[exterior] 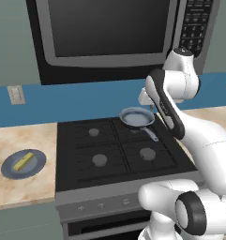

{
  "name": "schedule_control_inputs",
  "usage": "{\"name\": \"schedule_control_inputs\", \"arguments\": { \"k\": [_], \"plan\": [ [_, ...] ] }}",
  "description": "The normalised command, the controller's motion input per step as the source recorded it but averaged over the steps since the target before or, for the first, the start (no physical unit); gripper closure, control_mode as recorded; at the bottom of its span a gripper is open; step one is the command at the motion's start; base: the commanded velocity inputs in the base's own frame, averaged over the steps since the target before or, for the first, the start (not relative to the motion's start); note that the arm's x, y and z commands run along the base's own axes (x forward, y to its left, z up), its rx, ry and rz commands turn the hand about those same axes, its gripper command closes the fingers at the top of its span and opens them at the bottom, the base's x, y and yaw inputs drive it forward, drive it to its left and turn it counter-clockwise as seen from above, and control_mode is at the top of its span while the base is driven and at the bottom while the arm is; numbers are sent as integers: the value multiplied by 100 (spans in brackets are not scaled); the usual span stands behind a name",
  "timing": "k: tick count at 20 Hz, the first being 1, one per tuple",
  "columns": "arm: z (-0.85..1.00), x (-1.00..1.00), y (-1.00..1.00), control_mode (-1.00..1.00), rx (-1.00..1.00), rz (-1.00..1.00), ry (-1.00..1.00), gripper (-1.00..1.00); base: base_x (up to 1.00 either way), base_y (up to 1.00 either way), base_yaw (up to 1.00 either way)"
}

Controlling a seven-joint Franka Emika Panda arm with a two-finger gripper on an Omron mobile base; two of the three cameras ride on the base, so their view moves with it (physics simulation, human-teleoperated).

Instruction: Pick up the butter stick and place it in the pan. Then turn on the burner for the pan.

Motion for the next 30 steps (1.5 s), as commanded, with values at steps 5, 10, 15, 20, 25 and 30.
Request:
{"name": "schedule_control_inputs", "arguments": {
  "k": [5, 10, 15, 20, 25, 30],
  "plan": [
    [0, 0, 1, 100, 0, 0, 0, -100, 0, 39, 0],
    [0, 0, 0, 100, 0, 0, 0, -100, 0, 54, 0],
    [0, 0, 0, 100, 0, 0, 0, -100, 0, 52, 0],
    [0, 0, 0, 100, 0, 0, 0, -100, 0, 51, 0],
    [0, 0, 0, 100, 0, 0, 0, -100, 9, 46, -1],
    [0, 0, 0, 100, 0, 0, 0, -100, 21, 42, -4]
  ]
}}
